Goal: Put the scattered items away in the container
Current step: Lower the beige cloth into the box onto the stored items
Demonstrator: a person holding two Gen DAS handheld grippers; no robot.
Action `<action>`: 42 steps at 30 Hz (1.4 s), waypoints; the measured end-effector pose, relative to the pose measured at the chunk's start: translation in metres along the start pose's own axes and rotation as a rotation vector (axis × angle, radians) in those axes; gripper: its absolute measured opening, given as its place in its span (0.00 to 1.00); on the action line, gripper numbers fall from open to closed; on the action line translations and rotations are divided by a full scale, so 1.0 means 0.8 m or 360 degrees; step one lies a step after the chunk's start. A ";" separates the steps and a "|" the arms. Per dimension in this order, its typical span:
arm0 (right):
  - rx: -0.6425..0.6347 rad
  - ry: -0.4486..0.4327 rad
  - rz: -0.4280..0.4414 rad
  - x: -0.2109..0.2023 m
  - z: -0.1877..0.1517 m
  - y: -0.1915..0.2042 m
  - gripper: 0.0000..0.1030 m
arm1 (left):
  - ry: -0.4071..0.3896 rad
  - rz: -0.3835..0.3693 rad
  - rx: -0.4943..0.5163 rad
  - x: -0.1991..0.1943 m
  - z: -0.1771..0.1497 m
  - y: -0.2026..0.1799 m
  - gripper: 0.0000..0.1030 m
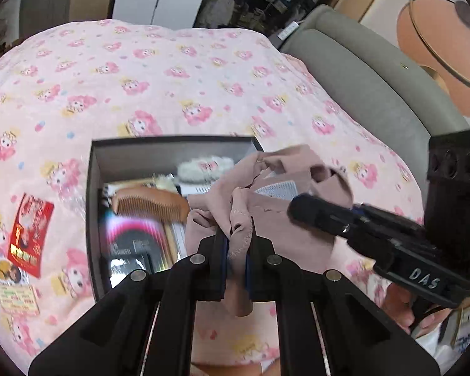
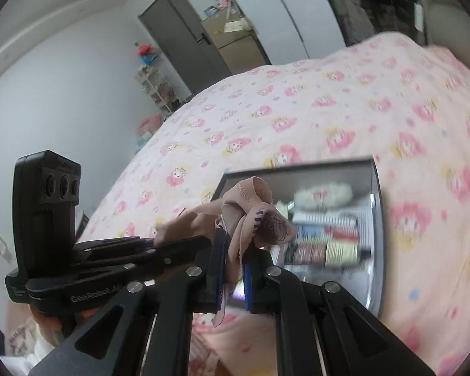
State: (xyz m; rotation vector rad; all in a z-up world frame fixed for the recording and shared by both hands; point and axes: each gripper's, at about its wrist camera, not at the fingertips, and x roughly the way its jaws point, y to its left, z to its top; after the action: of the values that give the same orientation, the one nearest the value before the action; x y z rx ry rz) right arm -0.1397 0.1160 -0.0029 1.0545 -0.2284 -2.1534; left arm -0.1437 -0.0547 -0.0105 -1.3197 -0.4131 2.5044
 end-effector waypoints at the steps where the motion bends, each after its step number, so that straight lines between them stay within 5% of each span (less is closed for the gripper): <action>1: -0.0022 0.0007 -0.0014 0.006 0.011 0.000 0.07 | -0.0003 0.0000 -0.0004 0.005 0.007 0.003 0.07; 6: -0.0053 0.0067 -0.0023 0.052 0.032 -0.017 0.07 | 0.0055 0.0056 -0.0054 0.050 0.021 0.027 0.07; 11: 0.0054 0.0229 -0.0053 0.103 0.007 -0.063 0.07 | 0.0261 0.0133 -0.0123 0.125 0.009 0.054 0.07; 18: 0.0096 0.0413 -0.0206 0.140 -0.019 -0.093 0.08 | 0.0388 0.0218 -0.0190 0.175 -0.009 0.068 0.07; 25: 0.0106 0.0521 -0.0417 0.155 -0.026 -0.105 0.15 | 0.0460 0.0445 -0.0171 0.188 -0.012 0.072 0.35; 30: 0.0073 0.0304 -0.0511 0.124 -0.014 -0.100 0.29 | 0.0277 0.0341 -0.0268 0.161 -0.010 0.076 0.35; 33: 0.0083 0.0222 -0.0472 0.112 -0.008 -0.098 0.32 | 0.0294 0.0267 -0.0250 0.164 -0.014 0.070 0.35; 42: 0.0047 0.0535 -0.0499 0.163 -0.031 -0.102 0.32 | 0.0524 0.0384 -0.0233 0.203 -0.029 0.068 0.35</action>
State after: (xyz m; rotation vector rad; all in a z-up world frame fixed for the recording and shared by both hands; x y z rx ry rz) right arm -0.2173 0.0918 -0.1359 1.5314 0.0688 -2.2004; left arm -0.2186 -0.0412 -0.1656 -1.9045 -0.3874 2.4096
